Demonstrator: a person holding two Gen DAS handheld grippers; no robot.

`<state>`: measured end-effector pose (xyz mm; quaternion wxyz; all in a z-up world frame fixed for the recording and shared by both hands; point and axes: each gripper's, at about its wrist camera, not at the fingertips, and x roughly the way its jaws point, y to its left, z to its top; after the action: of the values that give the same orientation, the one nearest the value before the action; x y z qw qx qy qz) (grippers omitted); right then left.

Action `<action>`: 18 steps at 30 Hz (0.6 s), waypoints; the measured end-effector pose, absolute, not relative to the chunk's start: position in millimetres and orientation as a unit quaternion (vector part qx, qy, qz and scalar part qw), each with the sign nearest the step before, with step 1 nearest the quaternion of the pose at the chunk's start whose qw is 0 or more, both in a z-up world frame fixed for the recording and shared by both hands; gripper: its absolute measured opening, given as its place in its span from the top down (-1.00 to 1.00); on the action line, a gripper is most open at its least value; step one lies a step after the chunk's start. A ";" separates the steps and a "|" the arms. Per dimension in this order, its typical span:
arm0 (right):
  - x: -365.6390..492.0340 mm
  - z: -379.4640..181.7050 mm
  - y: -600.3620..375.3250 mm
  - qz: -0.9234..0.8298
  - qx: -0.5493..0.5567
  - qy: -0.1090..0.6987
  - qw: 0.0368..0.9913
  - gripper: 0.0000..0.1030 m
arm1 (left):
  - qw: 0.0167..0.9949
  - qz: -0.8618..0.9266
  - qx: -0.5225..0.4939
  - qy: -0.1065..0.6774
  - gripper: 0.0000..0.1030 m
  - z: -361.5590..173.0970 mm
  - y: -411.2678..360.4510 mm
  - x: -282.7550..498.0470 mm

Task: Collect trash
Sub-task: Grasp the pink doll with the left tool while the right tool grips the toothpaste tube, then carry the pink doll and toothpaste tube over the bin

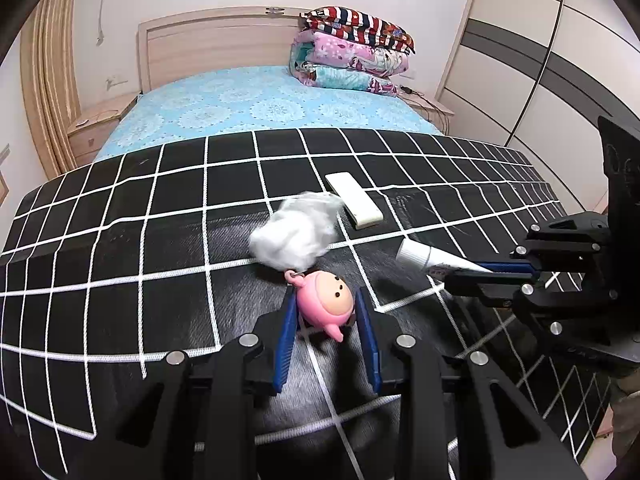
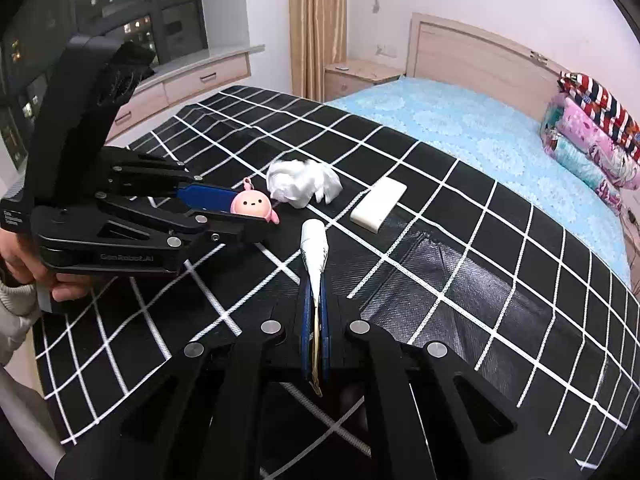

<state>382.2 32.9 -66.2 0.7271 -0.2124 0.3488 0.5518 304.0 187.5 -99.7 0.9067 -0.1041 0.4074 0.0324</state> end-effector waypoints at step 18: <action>331.4 -23.9 -16.7 0.550 -0.203 0.324 0.743 0.90 | 0.919 0.020 -0.075 0.387 0.45 -51.6 145.7 247.1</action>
<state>331.4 -16.7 -23.9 0.7429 -0.2025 0.3238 0.5498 247.1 145.7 -51.6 0.9189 -0.0747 0.3868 0.0197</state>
